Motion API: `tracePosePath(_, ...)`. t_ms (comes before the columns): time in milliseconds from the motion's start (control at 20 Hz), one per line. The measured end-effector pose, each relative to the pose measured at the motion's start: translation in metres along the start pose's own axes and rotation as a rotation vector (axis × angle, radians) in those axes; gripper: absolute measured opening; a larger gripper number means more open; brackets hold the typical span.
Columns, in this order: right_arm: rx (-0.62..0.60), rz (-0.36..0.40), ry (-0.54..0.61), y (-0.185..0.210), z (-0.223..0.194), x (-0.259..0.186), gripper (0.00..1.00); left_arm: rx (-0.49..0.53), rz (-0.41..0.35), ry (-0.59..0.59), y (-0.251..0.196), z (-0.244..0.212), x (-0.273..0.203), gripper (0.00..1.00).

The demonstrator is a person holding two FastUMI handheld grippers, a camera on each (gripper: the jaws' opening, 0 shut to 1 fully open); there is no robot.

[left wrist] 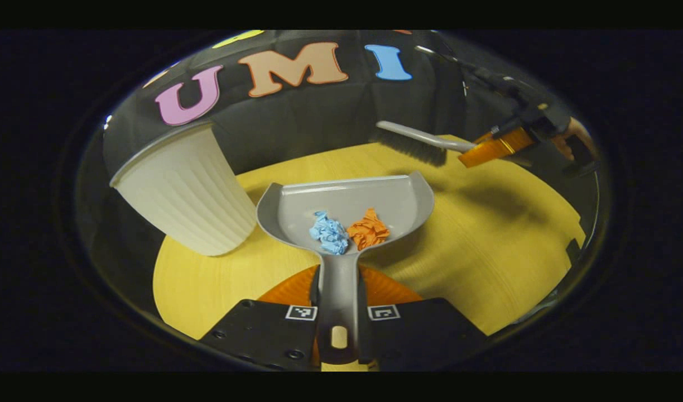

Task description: Pick up the small broom and dustpan from the desktop, sweep the trash into the dustpan with the broom, and then empty the trash into the garbage bin.

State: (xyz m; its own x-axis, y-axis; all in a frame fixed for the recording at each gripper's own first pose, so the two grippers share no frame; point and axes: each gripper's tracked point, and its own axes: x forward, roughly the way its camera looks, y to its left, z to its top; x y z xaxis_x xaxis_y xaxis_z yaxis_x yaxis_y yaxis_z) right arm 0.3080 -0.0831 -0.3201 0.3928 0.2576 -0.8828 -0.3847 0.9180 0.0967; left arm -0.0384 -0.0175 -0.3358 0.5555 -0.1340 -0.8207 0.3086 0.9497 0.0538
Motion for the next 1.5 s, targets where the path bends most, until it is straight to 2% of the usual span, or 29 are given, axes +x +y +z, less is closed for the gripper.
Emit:
tracePosePath(150,0.069,-0.013,0.026,0.001,-0.039,-0.004,0.07,-0.004,0.046,-0.084,0.005,0.023,-0.008,0.18)
tracePosePath(300,0.137,0.016,0.052,0.006,-0.075,-0.012,0.06,0.0,0.093,-0.161,0.016,0.048,-0.018,0.18)
tracePosePath(450,0.169,0.044,0.072,0.011,-0.096,-0.01,0.04,0.023,0.156,-0.215,0.028,0.068,-0.033,0.17)
tracePosePath(600,0.212,0.064,0.071,0.012,-0.098,0.001,0.07,0.055,0.227,-0.25,0.058,0.085,-0.029,0.19)
tracePosePath(650,0.225,0.073,0.069,0.016,-0.1,0.001,0.06,0.06,0.249,-0.252,0.07,0.092,-0.034,0.17)
tracePosePath(850,0.215,0.081,0.075,0.015,-0.097,-0.006,0.06,0.091,0.34,-0.239,0.127,0.125,-0.056,0.18)
tracePosePath(1100,0.209,0.099,0.09,0.015,-0.097,-0.006,0.06,0.206,0.471,-0.158,0.195,0.116,-0.062,0.17)
tracePosePath(1350,0.178,0.116,0.115,0.012,-0.092,-0.011,0.06,0.446,0.59,-0.033,0.249,0.108,-0.069,0.19)
tracePosePath(1500,0.168,0.126,0.122,0.01,-0.091,-0.012,0.06,0.561,0.626,0.038,0.269,0.098,-0.073,0.18)
